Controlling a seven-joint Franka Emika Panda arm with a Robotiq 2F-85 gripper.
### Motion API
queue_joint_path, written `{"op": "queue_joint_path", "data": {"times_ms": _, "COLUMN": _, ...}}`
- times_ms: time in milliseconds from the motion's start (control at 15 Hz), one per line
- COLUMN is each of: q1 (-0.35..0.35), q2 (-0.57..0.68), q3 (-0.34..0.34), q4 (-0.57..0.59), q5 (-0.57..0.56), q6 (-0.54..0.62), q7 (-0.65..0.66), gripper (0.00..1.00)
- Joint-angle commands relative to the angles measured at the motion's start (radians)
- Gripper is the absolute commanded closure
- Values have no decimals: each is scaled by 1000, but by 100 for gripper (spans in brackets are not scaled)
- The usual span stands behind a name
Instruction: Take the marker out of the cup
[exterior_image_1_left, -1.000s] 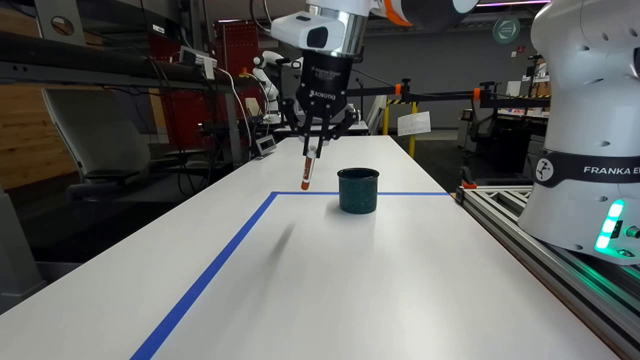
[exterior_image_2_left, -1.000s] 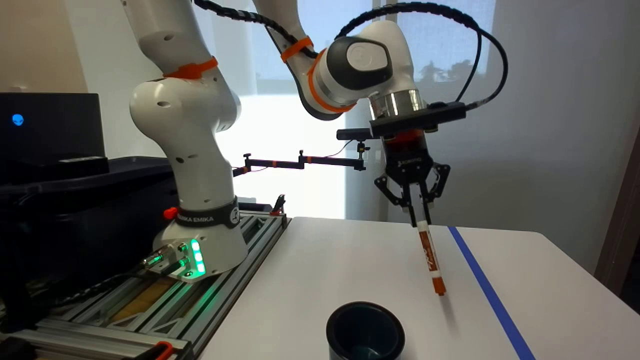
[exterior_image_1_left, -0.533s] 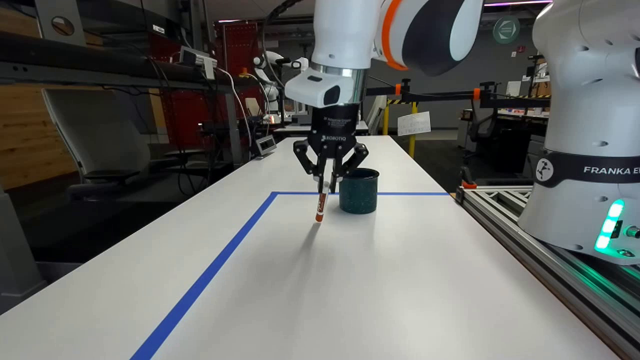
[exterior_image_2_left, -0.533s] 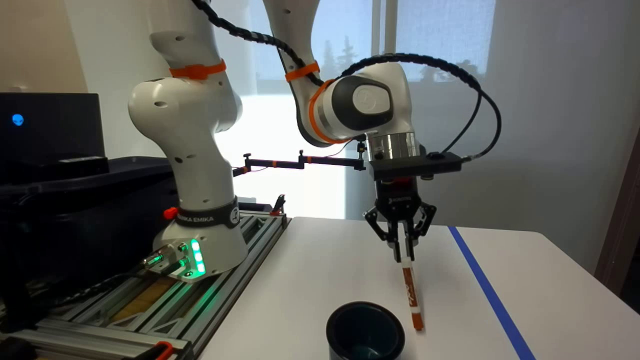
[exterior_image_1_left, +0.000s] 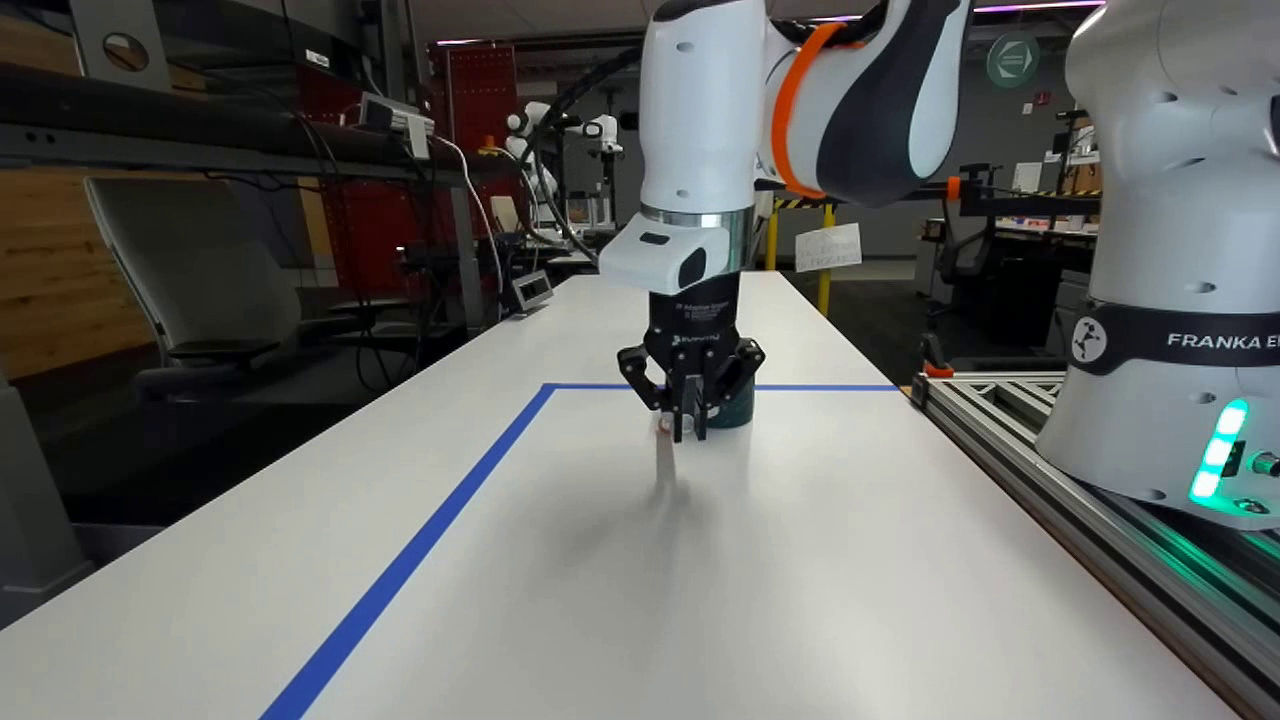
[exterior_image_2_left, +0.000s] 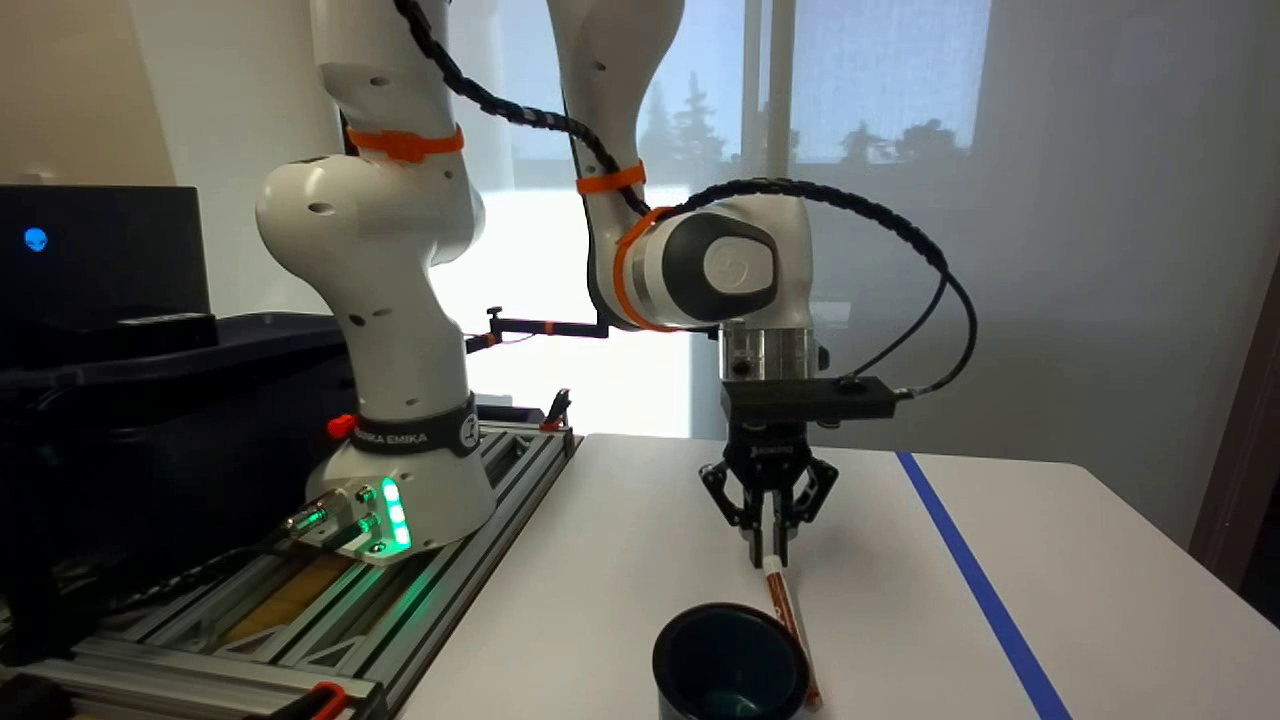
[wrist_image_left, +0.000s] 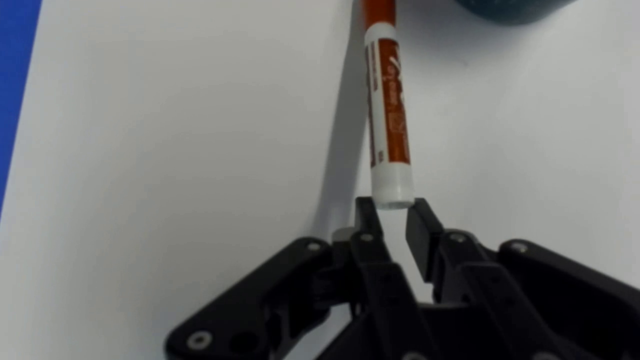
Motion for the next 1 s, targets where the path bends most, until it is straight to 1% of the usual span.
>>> {"op": "queue_joint_path", "data": {"times_ms": 0, "q1": -17, "q2": 35, "q3": 13, "q4": 0, "q5": 18, "q6": 24, "q7": -19, "gripper": 95}}
{"op": "queue_joint_path", "data": {"times_ms": 67, "q1": -35, "q2": 39, "q3": 34, "q4": 2, "q5": 32, "q6": 20, "q7": -22, "gripper": 95}}
{"op": "queue_joint_path", "data": {"times_ms": 200, "q1": -43, "q2": 50, "q3": 53, "q4": 6, "q5": 75, "q6": 5, "q7": -30, "gripper": 95}}
{"op": "queue_joint_path", "data": {"times_ms": 267, "q1": -48, "q2": 49, "q3": 65, "q4": 5, "q5": 109, "q6": 0, "q7": -29, "gripper": 54}}
{"op": "queue_joint_path", "data": {"times_ms": 333, "q1": -54, "q2": 50, "q3": 81, "q4": 5, "q5": 156, "q6": -1, "q7": -44, "gripper": 52}}
{"op": "queue_joint_path", "data": {"times_ms": 400, "q1": -62, "q2": 42, "q3": 103, "q4": 5, "q5": 225, "q6": -5, "q7": -68, "gripper": 46}}
{"op": "queue_joint_path", "data": {"times_ms": 533, "q1": -83, "q2": 12, "q3": 169, "q4": 6, "q5": 393, "q6": -29, "q7": -123, "gripper": 31}}
{"op": "queue_joint_path", "data": {"times_ms": 667, "q1": -100, "q2": -43, "q3": 240, "q4": 14, "q5": 554, "q6": -78, "q7": -147, "gripper": 16}}
{"op": "queue_joint_path", "data": {"times_ms": 733, "q1": -89, "q2": -112, "q3": 249, "q4": -20, "q5": 623, "q6": -94, "q7": -154, "gripper": 9}}
{"op": "queue_joint_path", "data": {"times_ms": 800, "q1": -55, "q2": -150, "q3": 231, "q4": -10, "q5": 656, "q6": -126, "q7": -121, "gripper": 2}}
{"op": "queue_joint_path", "data": {"times_ms": 867, "q1": -39, "q2": -188, "q3": 224, "q4": -3, "q5": 678, "q6": -164, "q7": -91, "gripper": 0}}
{"op": "queue_joint_path", "data": {"times_ms": 933, "q1": -26, "q2": -231, "q3": 203, "q4": 6, "q5": 642, "q6": -202, "q7": -12, "gripper": 0}}
